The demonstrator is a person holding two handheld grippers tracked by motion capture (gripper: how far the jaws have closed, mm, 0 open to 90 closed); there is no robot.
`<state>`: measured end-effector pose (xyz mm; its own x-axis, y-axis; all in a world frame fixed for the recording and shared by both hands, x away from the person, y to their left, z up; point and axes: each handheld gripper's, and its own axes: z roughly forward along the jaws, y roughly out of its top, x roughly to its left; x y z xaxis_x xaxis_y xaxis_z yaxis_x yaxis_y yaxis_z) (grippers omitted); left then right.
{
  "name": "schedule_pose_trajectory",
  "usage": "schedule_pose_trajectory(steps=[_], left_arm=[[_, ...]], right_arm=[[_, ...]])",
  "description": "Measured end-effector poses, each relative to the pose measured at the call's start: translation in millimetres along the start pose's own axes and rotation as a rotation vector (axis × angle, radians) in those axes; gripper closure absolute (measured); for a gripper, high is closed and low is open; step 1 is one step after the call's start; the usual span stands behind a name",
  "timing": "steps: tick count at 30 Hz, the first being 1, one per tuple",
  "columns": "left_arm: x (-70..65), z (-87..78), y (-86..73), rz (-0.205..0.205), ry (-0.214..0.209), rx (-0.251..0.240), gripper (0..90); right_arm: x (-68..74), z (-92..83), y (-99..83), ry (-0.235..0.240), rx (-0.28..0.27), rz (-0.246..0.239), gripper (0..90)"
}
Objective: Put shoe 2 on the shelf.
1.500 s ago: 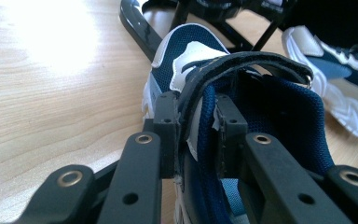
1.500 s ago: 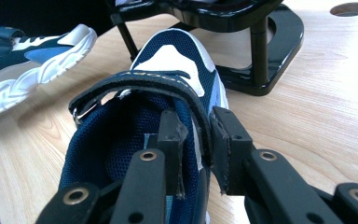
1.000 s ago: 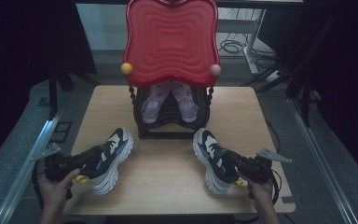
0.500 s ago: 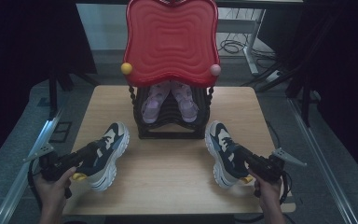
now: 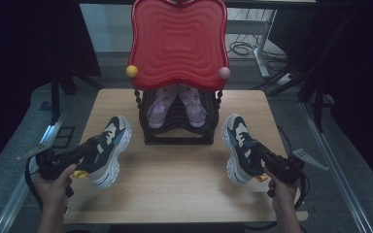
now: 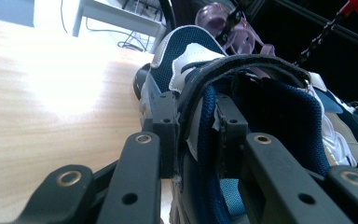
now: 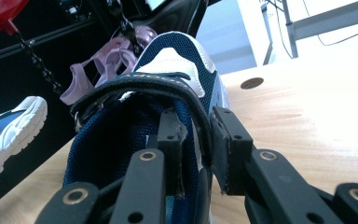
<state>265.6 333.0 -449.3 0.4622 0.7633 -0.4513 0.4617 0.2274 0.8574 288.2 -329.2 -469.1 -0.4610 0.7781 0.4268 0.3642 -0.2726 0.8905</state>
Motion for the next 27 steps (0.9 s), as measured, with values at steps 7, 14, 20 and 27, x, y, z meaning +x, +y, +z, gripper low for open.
schedule_pose_trajectory(steps=[7,14,20,27], left_arm=[[0.9,5.5,12.1,0.007,0.013,-0.015,74.0],[2.7,7.4,21.3,0.004,0.023,-0.030,74.0],[-0.1,14.3,33.2,0.016,0.019,-0.043,74.0],[-4.4,17.0,50.2,0.034,0.021,-0.063,74.0]], right_arm=[[1.7,2.1,10.9,-0.020,-0.011,-0.011,74.0],[4.3,3.8,24.8,-0.031,-0.036,-0.015,73.9],[6.7,7.5,36.8,-0.034,-0.056,-0.017,73.9],[9.0,10.4,50.2,-0.036,-0.081,-0.020,73.8]])
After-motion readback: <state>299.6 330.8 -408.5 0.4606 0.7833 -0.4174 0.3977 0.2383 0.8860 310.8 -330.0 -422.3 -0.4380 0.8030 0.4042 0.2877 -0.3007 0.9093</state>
